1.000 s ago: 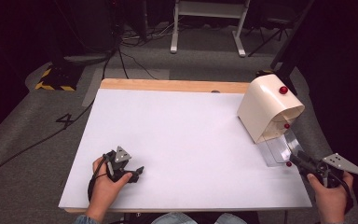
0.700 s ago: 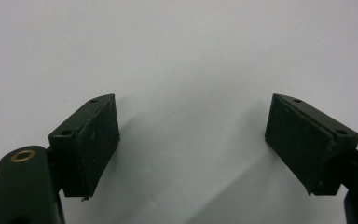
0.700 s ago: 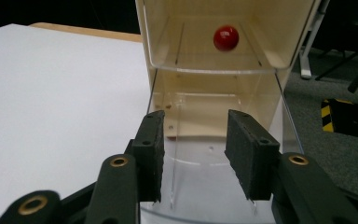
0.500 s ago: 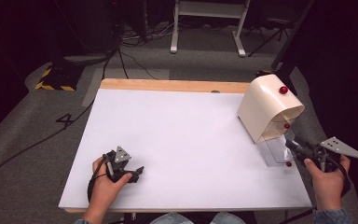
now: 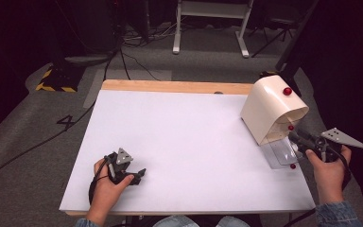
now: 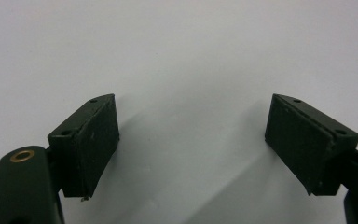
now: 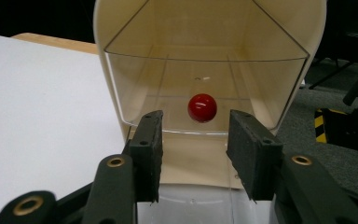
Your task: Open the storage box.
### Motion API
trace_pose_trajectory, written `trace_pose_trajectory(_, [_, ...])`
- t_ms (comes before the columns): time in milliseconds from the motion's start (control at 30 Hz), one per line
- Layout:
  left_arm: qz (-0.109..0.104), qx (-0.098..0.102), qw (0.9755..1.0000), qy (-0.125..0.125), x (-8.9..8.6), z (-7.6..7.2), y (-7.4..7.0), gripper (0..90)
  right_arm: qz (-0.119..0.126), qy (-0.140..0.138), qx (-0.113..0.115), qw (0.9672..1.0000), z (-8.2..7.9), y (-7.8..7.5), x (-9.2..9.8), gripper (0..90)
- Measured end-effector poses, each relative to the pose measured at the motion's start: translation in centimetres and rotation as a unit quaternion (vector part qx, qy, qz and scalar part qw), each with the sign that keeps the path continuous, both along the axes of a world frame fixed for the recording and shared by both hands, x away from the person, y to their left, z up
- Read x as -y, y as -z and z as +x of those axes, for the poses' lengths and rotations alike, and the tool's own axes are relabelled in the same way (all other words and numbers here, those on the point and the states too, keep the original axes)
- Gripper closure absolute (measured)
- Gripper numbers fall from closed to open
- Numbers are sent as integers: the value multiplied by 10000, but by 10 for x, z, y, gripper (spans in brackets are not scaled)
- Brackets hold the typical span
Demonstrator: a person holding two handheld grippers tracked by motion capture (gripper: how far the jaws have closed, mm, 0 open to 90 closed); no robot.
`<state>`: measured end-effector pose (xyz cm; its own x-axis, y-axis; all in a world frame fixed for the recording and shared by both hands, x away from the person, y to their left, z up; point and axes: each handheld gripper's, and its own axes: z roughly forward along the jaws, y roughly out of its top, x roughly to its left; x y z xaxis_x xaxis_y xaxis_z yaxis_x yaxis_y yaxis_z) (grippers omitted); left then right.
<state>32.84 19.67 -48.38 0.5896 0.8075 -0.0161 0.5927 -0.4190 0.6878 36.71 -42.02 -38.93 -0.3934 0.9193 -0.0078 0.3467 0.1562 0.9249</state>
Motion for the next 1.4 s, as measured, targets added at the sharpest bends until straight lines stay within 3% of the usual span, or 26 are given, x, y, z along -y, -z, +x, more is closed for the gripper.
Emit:
trace_pose_trajectory(167, [4,-3,10000,4,0,0,0,177,-34,43,31,10000,7,1,0,603])
trace_pose_trajectory(433, [-16,9,10000,1,0,0,0,177,-9,-17,34,10000,16,6,-3,731])
trace_pose_trajectory(767, [-1,16,10000,14,0,0,0,177,30,-38,42,10000,16,6,-1,742])
trace_pose_trajectory(1400, [1,-6,10000,6,0,0,0,176,145,11,93,9999,-38,5,17,742])
